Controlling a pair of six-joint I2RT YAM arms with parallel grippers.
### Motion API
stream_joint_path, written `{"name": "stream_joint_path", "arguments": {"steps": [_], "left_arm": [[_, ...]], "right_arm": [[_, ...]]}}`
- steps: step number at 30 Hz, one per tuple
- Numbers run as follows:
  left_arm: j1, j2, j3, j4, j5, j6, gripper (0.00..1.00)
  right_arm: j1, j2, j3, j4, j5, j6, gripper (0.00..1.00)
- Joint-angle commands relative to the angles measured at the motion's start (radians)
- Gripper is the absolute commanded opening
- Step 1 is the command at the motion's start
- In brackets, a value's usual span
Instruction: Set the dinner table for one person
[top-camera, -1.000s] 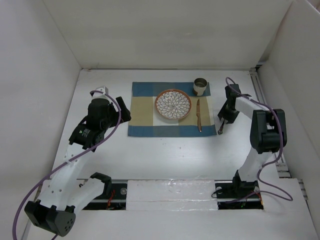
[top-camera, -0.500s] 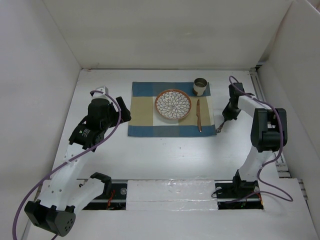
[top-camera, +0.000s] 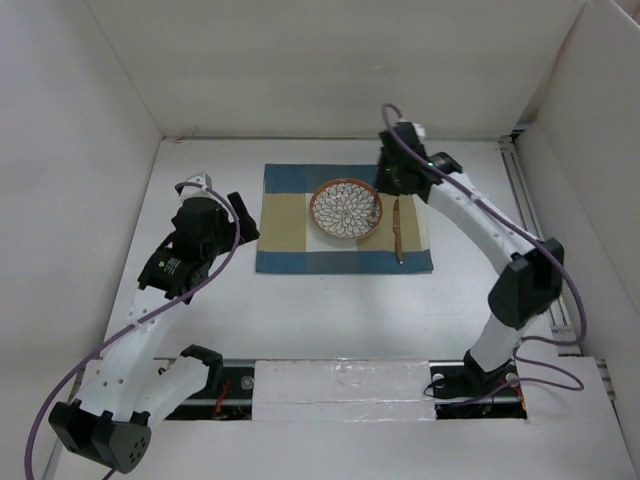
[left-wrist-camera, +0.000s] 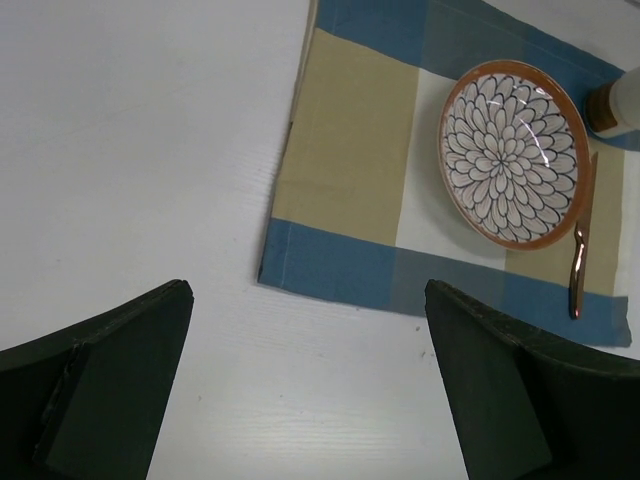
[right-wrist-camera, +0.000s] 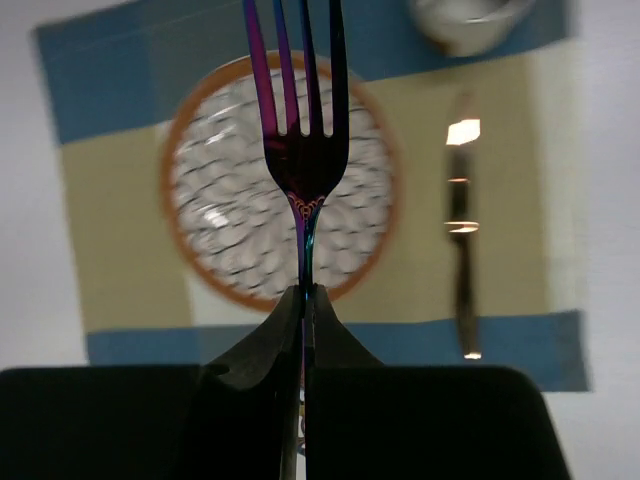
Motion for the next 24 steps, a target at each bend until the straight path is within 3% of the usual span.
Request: {"name": "stream_joint_path", "arguments": {"steps": [1,6,11,24], "left_arm": [[0.0,-0.019,0.003,-0.019,-0.097,-0.044,1.0],[0.0,-0.072,0.003,-0.029,-0.156,-0.067,1.0],[0.0,-0.082,0.003,-0.029,-0.156,-0.076,1.0],[0.0,-0.05,0.003,-0.02,-0.116,-0.058,1.0]], "right_arm": [[0.164,0.165,0.2,-0.135,0.01,0.006,0.0],[0.345,0.423,0.504,-0.207,0.009,0.018,0.0],[0.402,0.676,0.8,-0.244,-0.062,-0.004,0.0],[0.402,0.813,0.809,-0.157,-0.128,0.059,0.0]]}}
